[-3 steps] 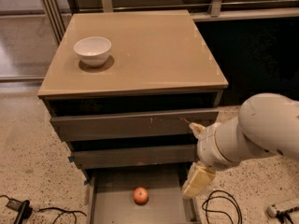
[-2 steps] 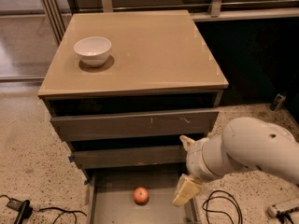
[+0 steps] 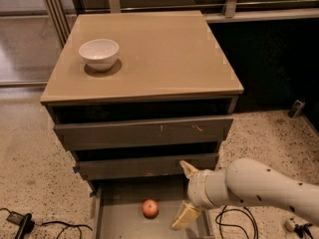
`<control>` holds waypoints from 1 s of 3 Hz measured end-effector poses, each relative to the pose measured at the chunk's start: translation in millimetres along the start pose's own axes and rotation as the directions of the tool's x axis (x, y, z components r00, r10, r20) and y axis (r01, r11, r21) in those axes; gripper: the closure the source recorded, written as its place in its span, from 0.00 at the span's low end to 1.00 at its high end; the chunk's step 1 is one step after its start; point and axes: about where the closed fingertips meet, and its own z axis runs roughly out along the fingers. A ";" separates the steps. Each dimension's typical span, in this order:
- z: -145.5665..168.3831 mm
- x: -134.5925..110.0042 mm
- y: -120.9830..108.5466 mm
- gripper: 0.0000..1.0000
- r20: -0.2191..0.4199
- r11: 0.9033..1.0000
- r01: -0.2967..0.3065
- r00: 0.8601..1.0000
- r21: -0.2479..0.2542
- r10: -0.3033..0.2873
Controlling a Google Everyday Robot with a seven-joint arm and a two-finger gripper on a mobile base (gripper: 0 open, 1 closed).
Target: Pick apple from bottom drawer and place on counter
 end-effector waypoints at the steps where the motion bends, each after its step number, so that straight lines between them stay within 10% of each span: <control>1: 37.4 22.1 -2.4 0.00 0.061 1.000 -0.004 0.998 -0.025 0.006; 3: 97.1 76.2 -23.4 0.00 0.101 0.993 -0.069 0.992 -0.096 0.078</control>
Offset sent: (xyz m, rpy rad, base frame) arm 0.0501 -0.0150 -0.1285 0.1321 0.0780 0.0370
